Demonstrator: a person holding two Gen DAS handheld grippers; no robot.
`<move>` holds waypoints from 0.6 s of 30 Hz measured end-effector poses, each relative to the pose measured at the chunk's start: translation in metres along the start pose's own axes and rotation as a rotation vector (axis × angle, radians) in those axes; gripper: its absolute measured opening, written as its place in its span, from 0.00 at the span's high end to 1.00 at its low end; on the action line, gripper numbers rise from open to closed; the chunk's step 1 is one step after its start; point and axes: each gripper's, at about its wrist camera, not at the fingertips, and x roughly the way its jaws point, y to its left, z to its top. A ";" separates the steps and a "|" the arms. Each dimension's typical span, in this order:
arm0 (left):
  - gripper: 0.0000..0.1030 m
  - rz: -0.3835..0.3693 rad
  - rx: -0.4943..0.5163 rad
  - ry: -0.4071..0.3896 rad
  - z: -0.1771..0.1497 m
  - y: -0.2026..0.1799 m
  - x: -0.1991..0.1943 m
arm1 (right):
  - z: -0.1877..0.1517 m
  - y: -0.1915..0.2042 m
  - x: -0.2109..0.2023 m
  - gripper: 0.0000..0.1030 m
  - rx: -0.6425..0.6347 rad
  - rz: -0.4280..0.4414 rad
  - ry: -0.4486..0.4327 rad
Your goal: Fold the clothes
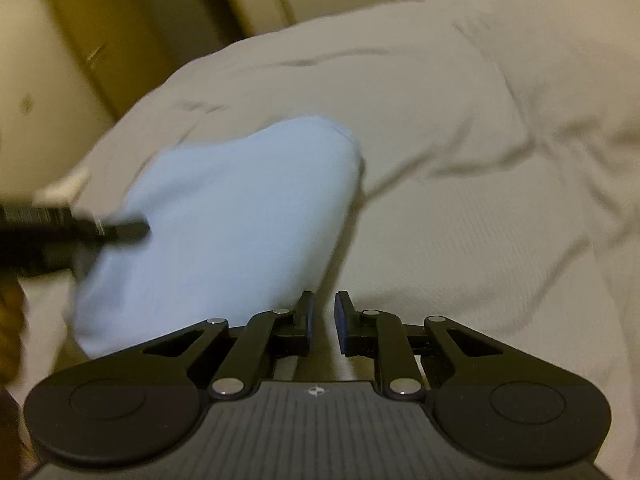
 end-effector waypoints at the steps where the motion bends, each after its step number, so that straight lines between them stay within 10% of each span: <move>1: 0.94 0.007 0.023 -0.025 0.003 0.001 -0.012 | 0.002 0.012 0.001 0.82 -0.052 -0.004 -0.003; 7: 0.94 0.064 -0.060 0.000 -0.004 0.049 -0.024 | -0.009 0.074 0.019 0.86 -0.319 -0.075 0.016; 18: 0.89 0.097 -0.086 0.017 -0.013 0.072 -0.006 | -0.035 0.079 0.015 0.89 -0.408 -0.088 0.003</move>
